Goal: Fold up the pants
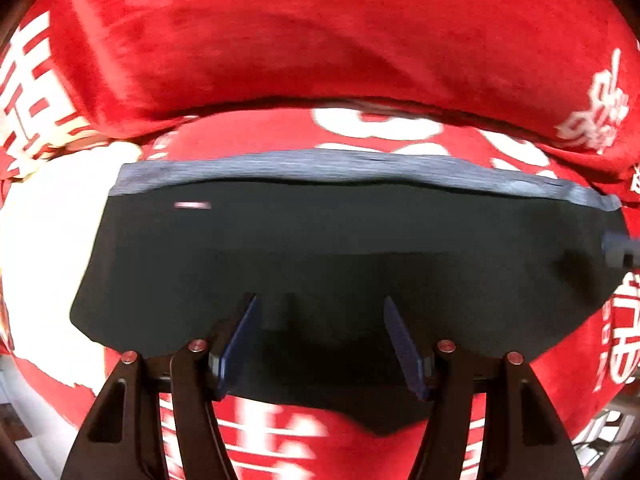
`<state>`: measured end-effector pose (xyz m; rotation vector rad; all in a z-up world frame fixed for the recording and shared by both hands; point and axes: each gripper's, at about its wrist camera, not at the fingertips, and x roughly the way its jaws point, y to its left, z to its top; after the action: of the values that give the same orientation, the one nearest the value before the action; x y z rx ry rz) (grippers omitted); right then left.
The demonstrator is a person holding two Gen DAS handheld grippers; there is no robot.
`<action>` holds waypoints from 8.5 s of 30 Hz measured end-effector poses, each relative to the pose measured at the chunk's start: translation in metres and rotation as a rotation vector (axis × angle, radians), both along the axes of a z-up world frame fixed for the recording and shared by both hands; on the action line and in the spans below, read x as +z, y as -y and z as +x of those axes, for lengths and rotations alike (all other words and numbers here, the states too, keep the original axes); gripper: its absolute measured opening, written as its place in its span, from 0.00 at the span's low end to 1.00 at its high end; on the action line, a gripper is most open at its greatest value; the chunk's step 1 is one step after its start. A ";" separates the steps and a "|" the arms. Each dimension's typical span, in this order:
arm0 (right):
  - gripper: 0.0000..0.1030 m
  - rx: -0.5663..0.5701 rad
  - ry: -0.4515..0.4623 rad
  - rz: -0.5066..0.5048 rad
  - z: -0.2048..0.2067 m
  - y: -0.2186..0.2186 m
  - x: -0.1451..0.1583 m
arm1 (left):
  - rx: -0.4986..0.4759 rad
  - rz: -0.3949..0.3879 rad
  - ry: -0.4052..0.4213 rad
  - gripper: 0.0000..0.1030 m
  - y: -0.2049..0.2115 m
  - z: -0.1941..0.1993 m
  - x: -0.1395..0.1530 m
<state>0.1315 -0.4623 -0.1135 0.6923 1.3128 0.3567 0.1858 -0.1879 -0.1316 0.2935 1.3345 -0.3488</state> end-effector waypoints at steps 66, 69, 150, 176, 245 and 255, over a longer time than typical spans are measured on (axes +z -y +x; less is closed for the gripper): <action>0.07 0.392 0.146 -0.111 0.245 -0.358 0.031 | 0.129 -0.134 0.042 0.76 -0.158 0.019 -0.017; 0.08 0.320 0.182 -0.173 0.198 -0.295 0.051 | 0.065 -0.154 0.043 0.76 -0.137 0.028 -0.006; 0.11 -0.362 -0.170 -0.055 -0.059 -0.088 -0.050 | -0.163 0.029 -0.064 0.99 0.010 -0.059 -0.036; 0.38 -0.593 -0.357 0.081 -0.206 0.024 -0.070 | -0.372 -0.011 -0.138 0.99 0.174 -0.132 0.015; 0.30 -1.091 -0.243 0.430 -0.281 0.168 -0.196 | -0.254 0.036 -0.085 0.99 0.261 -0.071 -0.059; 0.44 -1.124 -0.133 0.473 -0.264 0.180 -0.219 | -0.246 0.029 -0.063 0.99 0.254 -0.088 -0.055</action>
<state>-0.1324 -0.6424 -0.3328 1.7384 0.7751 -0.3208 0.0981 -0.4420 -0.1868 0.4764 1.3690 -0.5486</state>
